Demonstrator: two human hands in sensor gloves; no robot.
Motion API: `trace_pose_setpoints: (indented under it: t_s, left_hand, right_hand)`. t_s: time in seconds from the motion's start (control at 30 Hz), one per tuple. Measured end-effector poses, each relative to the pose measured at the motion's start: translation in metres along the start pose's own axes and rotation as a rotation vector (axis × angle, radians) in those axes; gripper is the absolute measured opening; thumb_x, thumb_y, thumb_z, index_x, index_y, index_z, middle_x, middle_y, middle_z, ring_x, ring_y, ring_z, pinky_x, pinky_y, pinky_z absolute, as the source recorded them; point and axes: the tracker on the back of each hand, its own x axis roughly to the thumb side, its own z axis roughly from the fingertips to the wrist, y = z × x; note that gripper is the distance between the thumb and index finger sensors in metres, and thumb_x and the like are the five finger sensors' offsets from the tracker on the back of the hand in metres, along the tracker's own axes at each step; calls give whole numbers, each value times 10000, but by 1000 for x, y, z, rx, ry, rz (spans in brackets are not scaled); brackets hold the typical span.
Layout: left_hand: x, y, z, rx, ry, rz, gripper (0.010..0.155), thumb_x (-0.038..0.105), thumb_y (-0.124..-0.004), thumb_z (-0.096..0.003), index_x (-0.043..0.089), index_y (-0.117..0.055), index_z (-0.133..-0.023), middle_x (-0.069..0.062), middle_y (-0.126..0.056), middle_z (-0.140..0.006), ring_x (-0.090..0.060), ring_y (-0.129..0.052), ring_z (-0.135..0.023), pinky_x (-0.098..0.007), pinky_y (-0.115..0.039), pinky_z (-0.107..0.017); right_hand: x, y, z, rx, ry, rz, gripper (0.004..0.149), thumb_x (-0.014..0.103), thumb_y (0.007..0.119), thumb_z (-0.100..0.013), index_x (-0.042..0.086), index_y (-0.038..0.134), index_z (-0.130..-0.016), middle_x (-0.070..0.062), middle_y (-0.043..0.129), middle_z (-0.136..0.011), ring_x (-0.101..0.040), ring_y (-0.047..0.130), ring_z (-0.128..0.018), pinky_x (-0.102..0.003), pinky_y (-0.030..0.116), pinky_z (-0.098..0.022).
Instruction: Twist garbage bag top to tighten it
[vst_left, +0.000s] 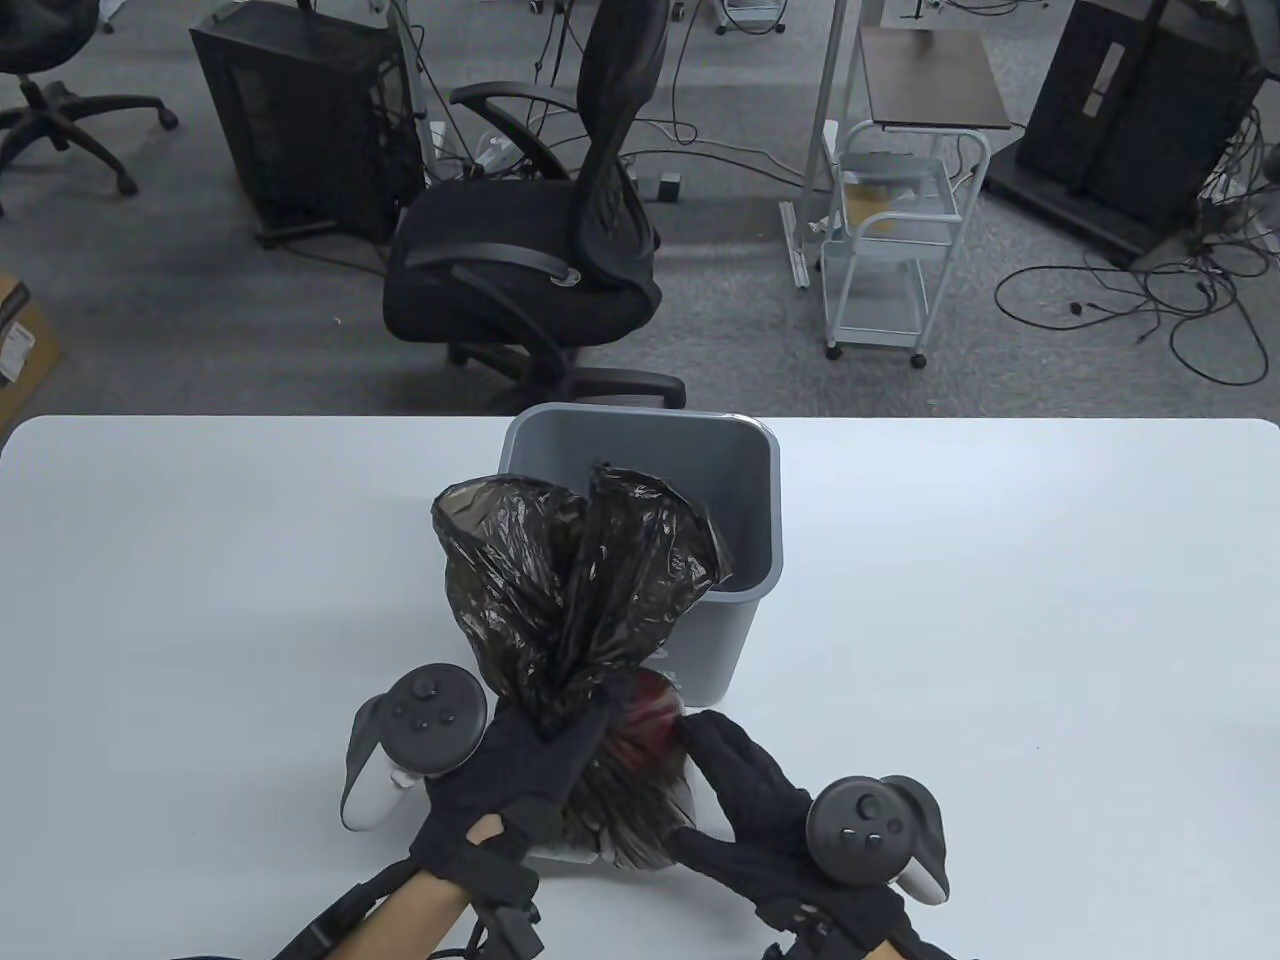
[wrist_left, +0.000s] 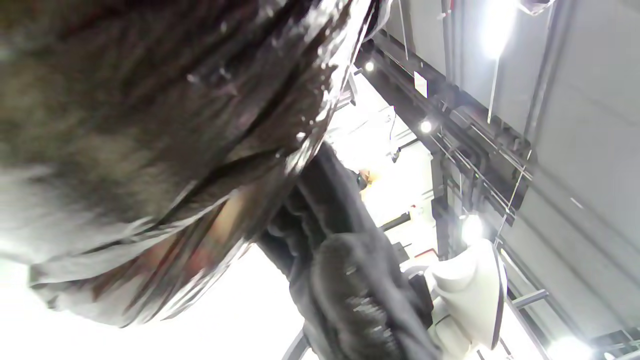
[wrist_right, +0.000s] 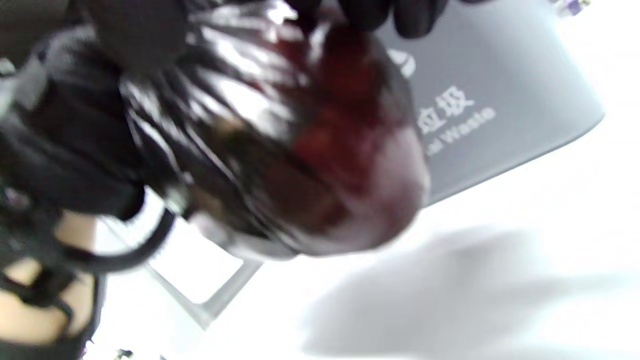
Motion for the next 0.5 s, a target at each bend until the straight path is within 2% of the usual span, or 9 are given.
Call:
trace_pose_setpoints:
  t_s: [0.13,0.3,0.5]
  left_hand:
    - [-4,-2,1,27,11,-21,409,441,-388,-686,309,-463,-1066,27,-411,-1262,-339,-227,-1218,-698,-150,-684]
    - [-4,-16,3,-1,12,-6,409,440,-364,-688,308,-430,-1070,20,-357,-1270,-348,-201,-1213,-711,-178,-688]
    - [-1,-26,5,-11,-1,-2,408,438,-353,-691,313,-406,-1075,11,-305,-1276,-355,-152,-1205,-726,-234,-696]
  right_hand:
    - [3,12,-1,22,7,84,1029,540,721,-550,-7,127,-1189,-376,225,-1188,-642,382,-1026,-747,416,-685]
    - [5,28,-5,61,26,163,1109,557,723,-543,-38,9,-1149,-385,150,-1177,-651,352,-1026,-753,421,-684]
    - [10,37,-3,0,59,351,1161,548,751,-524,-51,-41,-1125,-371,147,-1180,-616,412,-1041,-730,480,-696]
